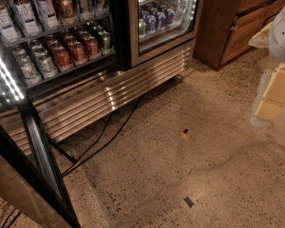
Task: Close left fridge door
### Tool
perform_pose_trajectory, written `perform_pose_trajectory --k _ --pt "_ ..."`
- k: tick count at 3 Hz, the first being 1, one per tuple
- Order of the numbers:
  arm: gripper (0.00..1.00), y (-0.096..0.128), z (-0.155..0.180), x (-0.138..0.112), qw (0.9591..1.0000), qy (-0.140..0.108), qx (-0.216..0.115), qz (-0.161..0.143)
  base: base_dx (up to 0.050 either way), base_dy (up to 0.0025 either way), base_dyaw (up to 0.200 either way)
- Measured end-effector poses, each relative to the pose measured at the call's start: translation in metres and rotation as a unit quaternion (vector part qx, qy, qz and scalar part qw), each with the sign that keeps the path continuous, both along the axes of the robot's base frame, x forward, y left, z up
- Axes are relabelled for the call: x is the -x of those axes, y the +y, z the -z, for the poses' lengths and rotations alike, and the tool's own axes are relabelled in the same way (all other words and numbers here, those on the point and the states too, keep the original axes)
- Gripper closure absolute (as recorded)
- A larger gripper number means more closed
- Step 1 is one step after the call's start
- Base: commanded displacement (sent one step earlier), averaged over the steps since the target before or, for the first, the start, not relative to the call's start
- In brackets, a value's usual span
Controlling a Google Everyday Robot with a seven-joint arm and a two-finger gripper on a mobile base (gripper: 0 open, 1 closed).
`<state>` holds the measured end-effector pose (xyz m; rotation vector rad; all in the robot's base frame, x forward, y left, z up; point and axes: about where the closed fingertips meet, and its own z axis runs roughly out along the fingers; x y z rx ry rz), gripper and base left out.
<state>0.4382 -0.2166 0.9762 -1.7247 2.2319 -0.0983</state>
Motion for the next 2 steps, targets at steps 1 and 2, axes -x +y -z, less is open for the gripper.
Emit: perform_pose_trajectory --k 1,2 --pt "0.00 0.0000 0.0000 0.0000 1.0000 0.000 0.000 0.000 -0.050 -0.00004 0.000" --pt "0.00 0.0000 0.0000 0.0000 1.0000 0.000 0.000 0.000 -0.050 -0.00003 0.000"
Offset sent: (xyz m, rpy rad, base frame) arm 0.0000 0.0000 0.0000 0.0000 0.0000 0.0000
